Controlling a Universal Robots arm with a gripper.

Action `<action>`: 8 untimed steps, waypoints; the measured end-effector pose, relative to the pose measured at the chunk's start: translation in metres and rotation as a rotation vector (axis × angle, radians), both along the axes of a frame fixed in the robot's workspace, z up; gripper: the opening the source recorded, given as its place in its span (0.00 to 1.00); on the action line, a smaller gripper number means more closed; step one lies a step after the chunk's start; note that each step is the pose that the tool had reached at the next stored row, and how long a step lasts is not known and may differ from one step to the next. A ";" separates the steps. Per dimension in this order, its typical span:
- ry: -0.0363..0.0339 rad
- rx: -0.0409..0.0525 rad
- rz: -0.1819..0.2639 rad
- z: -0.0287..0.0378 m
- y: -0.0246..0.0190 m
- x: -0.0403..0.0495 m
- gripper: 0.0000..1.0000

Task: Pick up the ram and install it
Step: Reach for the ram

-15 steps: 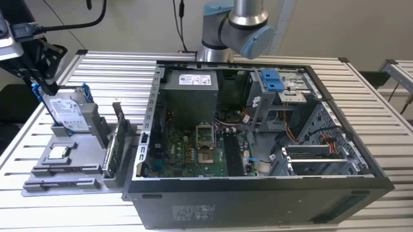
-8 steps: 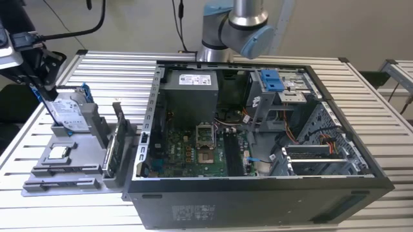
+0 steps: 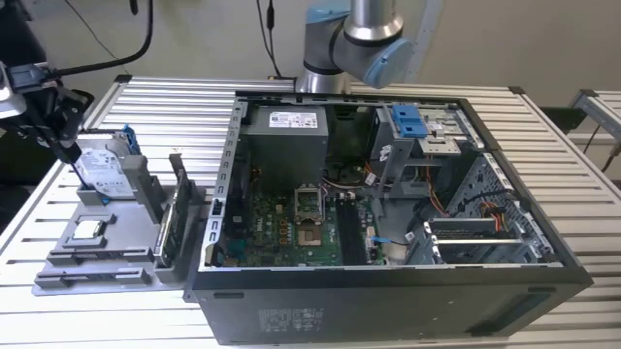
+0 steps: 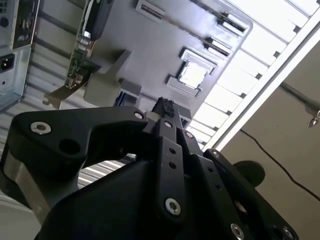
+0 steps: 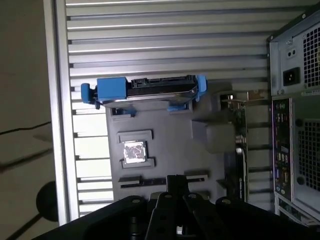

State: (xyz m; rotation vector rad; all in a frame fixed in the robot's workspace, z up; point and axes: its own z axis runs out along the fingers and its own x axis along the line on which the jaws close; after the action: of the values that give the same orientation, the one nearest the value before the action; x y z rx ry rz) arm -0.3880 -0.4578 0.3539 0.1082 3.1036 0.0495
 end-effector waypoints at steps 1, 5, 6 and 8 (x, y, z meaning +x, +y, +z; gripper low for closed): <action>0.0003 0.0000 0.000 -0.0011 -0.0023 -0.0001 0.11; 0.0013 0.0001 0.000 -0.0056 -0.0127 -0.0002 0.11; 0.0015 0.0000 0.000 -0.0067 -0.0155 -0.0001 0.11; 0.0021 0.0001 0.000 -0.0090 -0.0219 -0.0001 0.11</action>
State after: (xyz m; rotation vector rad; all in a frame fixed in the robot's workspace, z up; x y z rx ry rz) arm -0.3881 -0.4798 0.3449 0.1083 3.1057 0.0495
